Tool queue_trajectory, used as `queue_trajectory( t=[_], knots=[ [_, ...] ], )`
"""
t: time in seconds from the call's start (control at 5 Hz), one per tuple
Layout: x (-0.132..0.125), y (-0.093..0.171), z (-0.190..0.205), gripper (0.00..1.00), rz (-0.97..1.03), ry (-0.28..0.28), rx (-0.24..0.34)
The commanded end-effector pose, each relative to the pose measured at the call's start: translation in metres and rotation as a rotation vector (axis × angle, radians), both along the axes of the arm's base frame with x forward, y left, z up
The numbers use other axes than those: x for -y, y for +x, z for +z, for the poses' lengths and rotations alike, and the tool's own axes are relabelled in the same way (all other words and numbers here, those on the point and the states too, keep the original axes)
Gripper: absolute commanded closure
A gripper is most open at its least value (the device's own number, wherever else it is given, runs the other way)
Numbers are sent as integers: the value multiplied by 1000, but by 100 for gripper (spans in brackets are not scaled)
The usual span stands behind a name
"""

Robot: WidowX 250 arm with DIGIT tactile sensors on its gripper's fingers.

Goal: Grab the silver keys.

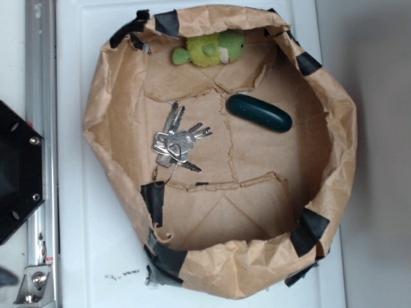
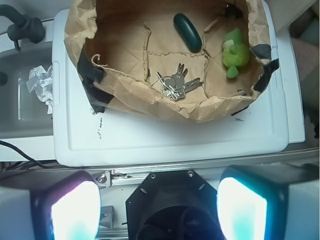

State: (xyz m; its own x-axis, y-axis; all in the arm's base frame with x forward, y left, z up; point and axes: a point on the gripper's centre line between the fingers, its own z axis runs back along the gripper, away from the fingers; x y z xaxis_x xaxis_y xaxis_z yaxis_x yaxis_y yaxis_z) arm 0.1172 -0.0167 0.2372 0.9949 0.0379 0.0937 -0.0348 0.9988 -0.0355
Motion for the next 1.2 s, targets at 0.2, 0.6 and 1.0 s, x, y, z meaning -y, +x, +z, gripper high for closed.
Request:
queue_trajectory(
  t=[0.2, 0.6, 1.0],
  knots=[
    [1, 27, -13, 0, 128, -25, -29],
    [-13, 85, -43, 0, 396, -31, -82],
    [-18, 142, -76, 0, 354, 68, 70]
  ],
)
